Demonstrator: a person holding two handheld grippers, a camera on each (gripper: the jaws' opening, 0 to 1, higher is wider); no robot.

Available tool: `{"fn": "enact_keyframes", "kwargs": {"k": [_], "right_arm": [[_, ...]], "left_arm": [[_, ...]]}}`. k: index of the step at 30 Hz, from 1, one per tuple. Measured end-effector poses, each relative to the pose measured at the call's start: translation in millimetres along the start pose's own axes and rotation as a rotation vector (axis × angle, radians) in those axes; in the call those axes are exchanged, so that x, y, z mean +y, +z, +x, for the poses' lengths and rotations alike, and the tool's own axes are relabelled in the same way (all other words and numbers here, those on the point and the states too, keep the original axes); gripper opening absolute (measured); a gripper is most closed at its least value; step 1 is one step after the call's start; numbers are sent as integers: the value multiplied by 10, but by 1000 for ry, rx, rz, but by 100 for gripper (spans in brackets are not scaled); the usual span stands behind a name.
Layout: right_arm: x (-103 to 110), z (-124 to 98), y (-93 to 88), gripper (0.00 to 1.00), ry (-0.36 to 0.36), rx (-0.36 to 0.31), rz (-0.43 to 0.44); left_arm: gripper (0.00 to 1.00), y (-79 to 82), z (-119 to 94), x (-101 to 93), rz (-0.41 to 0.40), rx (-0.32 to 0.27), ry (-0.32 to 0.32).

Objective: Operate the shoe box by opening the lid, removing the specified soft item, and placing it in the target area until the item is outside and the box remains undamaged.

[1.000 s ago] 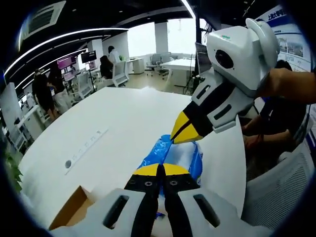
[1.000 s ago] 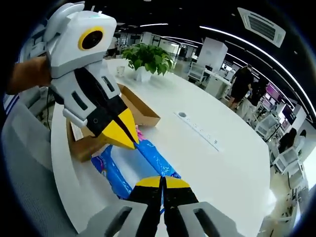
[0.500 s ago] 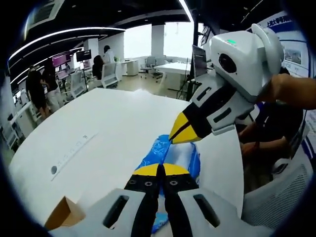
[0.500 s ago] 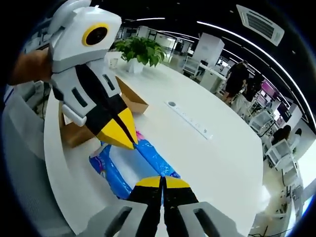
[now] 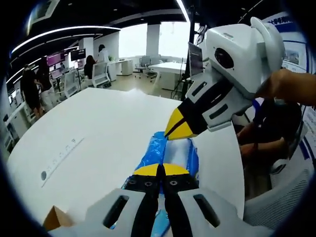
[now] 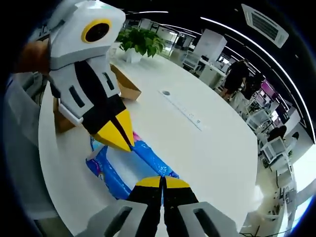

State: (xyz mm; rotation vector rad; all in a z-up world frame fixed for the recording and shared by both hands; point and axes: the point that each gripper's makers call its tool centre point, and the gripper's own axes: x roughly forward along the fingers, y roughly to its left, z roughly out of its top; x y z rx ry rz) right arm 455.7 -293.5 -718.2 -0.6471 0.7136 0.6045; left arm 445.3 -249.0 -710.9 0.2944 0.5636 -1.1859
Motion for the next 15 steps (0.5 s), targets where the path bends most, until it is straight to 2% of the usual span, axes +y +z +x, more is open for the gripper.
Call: {"fn": "enact_keyframes", "kwargs": {"k": [7, 15], "right_arm": [[-161, 7, -134, 0, -23, 18, 16], [-276, 13, -289, 0, -37, 40, 29]], "left_arm": [[0, 112, 190, -22, 24, 10, -23], [0, 148, 370, -65, 38, 21, -50]]}}
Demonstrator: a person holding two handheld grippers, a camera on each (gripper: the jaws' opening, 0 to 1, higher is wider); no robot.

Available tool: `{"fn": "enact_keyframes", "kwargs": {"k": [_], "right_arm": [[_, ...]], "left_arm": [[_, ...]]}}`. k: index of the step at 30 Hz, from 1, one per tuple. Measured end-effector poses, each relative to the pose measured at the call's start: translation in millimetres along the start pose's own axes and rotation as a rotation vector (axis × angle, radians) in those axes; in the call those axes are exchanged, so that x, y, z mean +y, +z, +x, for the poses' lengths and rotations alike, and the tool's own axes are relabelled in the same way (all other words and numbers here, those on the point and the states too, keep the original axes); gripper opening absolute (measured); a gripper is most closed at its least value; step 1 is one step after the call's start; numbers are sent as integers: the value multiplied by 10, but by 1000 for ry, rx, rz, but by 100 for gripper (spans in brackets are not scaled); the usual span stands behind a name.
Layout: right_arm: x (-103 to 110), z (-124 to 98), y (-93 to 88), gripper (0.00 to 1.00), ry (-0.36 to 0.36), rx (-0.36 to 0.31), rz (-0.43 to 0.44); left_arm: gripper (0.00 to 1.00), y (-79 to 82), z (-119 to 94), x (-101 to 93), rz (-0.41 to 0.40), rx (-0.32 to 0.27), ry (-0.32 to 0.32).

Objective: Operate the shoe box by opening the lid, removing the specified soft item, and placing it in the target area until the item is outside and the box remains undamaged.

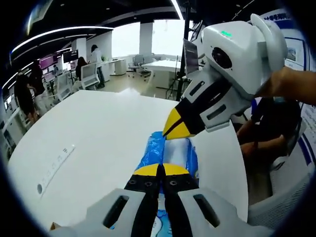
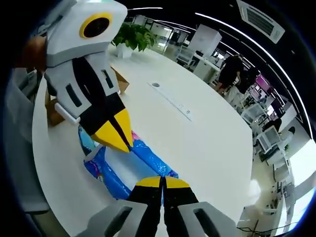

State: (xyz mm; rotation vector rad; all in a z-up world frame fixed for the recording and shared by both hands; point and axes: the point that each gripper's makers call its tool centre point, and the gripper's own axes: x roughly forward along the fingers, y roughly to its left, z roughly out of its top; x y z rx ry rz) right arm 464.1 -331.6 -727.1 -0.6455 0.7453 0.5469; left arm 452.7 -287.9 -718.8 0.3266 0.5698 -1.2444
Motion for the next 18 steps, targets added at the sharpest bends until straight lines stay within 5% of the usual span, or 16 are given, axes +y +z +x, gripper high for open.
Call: {"fn": "enact_keyframes", "kwargs": {"k": [18], "right_arm": [[-197, 120, -260, 0, -38, 45, -12]], "left_arm": [[0, -11, 374, -21, 1, 21, -42]]}}
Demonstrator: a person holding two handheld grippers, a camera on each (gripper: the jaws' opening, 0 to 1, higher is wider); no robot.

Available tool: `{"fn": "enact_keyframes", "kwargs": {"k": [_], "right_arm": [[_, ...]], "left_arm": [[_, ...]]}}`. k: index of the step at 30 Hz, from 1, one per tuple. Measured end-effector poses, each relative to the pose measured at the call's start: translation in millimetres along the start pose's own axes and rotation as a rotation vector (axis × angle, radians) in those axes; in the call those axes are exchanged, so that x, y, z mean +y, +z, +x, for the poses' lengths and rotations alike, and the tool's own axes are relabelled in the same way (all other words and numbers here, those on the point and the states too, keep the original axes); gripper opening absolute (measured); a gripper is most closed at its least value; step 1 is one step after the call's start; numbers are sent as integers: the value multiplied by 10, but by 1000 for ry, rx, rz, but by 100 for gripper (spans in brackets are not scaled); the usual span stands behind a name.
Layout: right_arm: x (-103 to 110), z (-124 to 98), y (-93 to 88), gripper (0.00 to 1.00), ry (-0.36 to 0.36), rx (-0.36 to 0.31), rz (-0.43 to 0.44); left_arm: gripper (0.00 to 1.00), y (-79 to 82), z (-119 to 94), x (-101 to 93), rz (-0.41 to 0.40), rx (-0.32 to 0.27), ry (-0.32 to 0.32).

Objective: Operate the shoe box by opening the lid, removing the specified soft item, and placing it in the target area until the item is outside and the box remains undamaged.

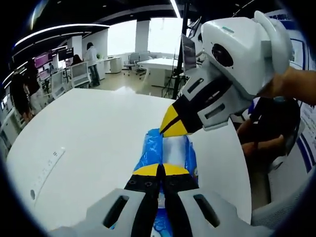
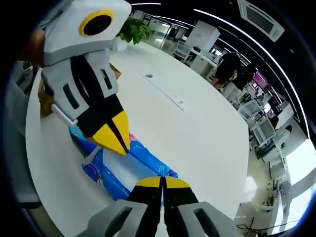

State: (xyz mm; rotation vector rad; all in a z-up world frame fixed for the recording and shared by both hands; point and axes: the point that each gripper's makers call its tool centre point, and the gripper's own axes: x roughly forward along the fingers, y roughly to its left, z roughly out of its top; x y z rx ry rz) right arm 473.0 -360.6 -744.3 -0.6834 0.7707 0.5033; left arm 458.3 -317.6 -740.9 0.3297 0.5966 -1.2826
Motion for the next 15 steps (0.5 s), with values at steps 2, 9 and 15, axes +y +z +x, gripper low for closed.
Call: {"fn": "enact_keyframes", "kwargs": {"k": [2, 9, 15], "right_arm": [[-6, 28, -32, 0, -1, 5, 1], [-25, 131, -158, 0, -6, 19, 23], [-36, 238, -220, 0, -7, 25, 45]], "left_arm": [[0, -19, 37, 8, -3, 4, -2], [0, -104, 188, 22, -15, 18, -15], [0, -162, 290, 83, -18, 25, -12]]}}
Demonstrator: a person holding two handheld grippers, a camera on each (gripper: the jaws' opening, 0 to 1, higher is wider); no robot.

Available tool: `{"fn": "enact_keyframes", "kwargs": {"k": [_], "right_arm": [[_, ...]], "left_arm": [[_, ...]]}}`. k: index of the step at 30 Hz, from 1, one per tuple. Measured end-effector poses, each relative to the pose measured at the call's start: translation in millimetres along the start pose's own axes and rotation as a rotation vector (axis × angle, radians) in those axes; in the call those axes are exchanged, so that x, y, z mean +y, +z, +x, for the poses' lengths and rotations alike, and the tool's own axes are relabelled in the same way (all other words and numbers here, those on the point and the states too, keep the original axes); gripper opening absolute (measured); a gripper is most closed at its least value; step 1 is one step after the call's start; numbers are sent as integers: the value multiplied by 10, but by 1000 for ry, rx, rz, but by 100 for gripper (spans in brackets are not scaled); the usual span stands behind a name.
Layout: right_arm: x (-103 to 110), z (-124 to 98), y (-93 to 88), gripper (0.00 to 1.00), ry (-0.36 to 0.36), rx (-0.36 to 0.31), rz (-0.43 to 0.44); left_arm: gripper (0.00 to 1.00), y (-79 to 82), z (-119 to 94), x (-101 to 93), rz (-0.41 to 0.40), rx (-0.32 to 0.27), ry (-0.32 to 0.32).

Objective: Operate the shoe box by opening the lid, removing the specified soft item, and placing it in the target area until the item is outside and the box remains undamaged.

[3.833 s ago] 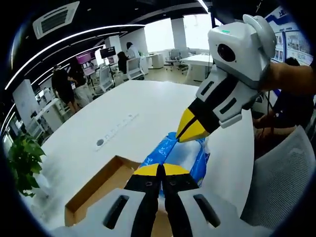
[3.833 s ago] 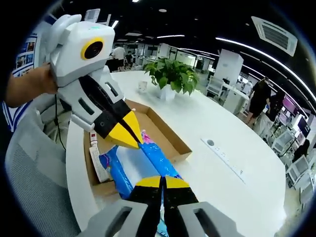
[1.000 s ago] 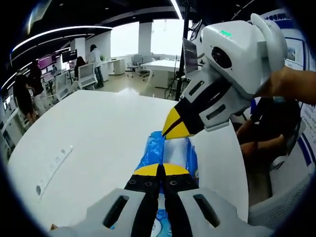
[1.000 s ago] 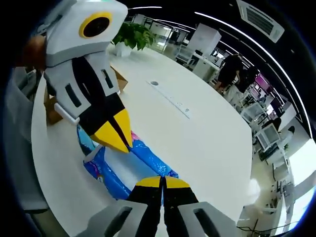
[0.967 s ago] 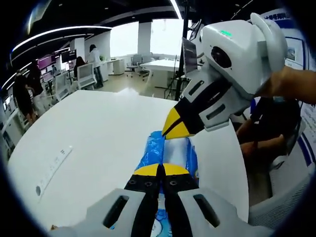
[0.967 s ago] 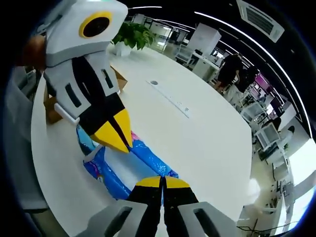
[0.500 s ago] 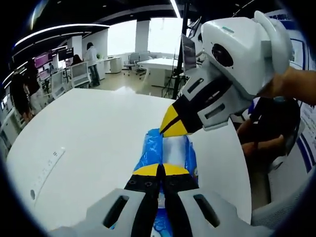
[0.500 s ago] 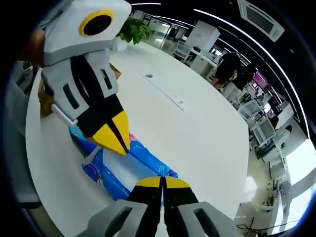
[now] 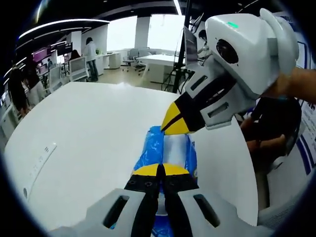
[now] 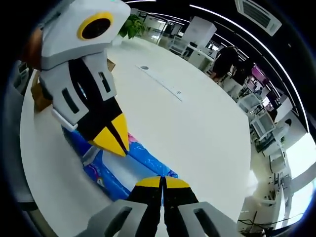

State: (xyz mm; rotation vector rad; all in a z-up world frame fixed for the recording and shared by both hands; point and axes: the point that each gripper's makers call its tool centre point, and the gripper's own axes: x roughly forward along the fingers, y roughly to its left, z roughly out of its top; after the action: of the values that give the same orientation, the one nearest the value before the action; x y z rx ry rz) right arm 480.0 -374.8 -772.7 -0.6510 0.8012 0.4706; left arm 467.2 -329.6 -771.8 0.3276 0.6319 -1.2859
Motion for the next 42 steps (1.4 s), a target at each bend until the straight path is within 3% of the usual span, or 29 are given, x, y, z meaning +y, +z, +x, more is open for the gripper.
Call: {"fn": "enact_keyframes", "kwargs": {"k": [19, 42], "right_arm": [[-31, 126, -91, 0, -15, 8, 30], [9, 132, -120, 0, -12, 32, 56]], "left_arm": [[0, -94, 165, 46, -28, 12, -16], [0, -136, 123, 56, -2, 33, -1]]}}
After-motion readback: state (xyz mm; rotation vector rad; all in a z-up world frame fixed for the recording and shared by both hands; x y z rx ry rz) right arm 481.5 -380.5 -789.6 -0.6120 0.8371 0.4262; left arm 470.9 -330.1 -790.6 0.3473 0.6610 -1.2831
